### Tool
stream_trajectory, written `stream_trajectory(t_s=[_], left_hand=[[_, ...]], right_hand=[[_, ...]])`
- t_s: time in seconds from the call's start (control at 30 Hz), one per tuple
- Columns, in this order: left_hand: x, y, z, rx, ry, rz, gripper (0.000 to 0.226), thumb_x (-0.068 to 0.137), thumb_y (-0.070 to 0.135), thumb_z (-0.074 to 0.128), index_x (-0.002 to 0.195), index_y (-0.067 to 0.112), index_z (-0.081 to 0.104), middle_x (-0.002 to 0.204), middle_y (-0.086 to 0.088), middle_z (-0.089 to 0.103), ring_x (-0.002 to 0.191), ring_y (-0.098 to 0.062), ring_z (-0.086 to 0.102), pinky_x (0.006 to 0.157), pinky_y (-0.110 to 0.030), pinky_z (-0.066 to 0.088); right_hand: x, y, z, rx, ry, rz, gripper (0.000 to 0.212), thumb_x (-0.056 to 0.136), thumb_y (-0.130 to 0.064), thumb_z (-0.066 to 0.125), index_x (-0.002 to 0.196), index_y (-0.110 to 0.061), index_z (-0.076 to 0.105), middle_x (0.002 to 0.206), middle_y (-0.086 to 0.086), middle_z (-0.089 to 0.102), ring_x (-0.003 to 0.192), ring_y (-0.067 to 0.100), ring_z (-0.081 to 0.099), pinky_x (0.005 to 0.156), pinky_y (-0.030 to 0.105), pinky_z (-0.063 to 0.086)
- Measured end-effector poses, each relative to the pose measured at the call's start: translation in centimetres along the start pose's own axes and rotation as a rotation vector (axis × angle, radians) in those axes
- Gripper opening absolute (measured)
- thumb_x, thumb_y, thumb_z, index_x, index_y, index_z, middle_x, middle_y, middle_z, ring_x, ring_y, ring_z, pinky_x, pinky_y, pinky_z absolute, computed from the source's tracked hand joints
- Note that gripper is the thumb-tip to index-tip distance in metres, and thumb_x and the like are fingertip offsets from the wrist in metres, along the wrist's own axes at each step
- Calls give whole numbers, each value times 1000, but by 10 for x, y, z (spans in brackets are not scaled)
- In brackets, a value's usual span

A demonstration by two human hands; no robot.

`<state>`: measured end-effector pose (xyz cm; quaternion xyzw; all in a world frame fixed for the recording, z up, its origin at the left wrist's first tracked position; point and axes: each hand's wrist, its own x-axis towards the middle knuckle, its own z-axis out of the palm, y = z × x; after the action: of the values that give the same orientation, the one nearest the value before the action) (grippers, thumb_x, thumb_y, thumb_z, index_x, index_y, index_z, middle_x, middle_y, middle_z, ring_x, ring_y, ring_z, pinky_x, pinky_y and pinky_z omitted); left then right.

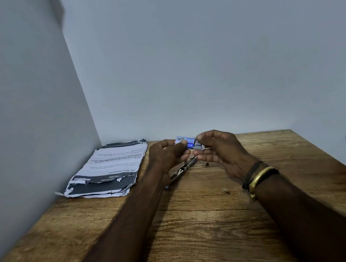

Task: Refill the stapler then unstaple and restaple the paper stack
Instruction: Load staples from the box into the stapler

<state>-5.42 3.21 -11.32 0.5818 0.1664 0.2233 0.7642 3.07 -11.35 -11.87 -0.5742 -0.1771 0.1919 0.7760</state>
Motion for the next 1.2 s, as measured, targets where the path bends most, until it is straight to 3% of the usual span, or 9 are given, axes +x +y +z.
stream_trajectory(t_s=[0.1,0.23,0.4,0.47,0.6,0.73,0.93,1.2], left_hand=[[2,0,-2,-10,5,-6,23,85,3,76,102,-9,66,79,-20,70,64,-21,71,68,-26,62],[4,0,-3,-5,11,-4,19,85,3,76,96,-8,66,78,-20,70,68,-24,70,71,-28,62],[6,0,-5,5,29,-1,10,86,3,75,84,-3,66,71,-18,70,63,-23,70,70,-30,62],[6,0,-5,17,36,1,12,86,3,75,89,-5,67,74,-19,70,63,-22,70,69,-30,63],[5,1,-5,32,39,8,19,86,3,74,98,-10,66,79,-22,70,65,-24,69,64,-28,63],[3,0,-5,79,33,15,22,87,2,73,101,-13,65,80,-23,70,64,-23,69,65,-28,63],[1,-1,-4,128,23,22,29,88,0,72,107,-19,63,84,-28,69,54,-18,67,58,-25,61],[-2,-3,-3,154,16,-5,26,86,-1,74,105,-15,64,88,-32,70,71,-31,67,64,-30,62]], right_hand=[[0,0,-3,-27,-10,-10,2,94,-7,72,94,-7,74,90,19,80,78,34,80,61,34,66],[1,0,-5,-134,-20,-90,13,95,-3,68,90,-11,77,93,21,80,81,37,80,64,37,67],[0,0,-9,-456,-14,-277,17,97,-6,67,93,-16,80,98,13,80,80,23,81,61,34,65],[0,-1,-10,-643,36,-370,15,94,-10,69,95,-18,81,96,6,81,78,17,80,61,35,64],[-1,-4,-7,-880,120,-468,12,88,-19,75,96,-17,84,89,-4,80,75,21,76,73,49,63],[-3,-10,-7,-1021,116,-480,10,87,-27,77,90,-22,85,73,-10,75,67,14,71,77,44,61],[-4,-18,-10,-1183,33,-472,13,88,-35,77,93,-25,84,97,-4,81,83,14,73,85,42,57],[-9,-15,-9,-1437,-14,-576,15,92,-37,65,95,-28,77,102,-5,73,92,19,67,77,38,54]])
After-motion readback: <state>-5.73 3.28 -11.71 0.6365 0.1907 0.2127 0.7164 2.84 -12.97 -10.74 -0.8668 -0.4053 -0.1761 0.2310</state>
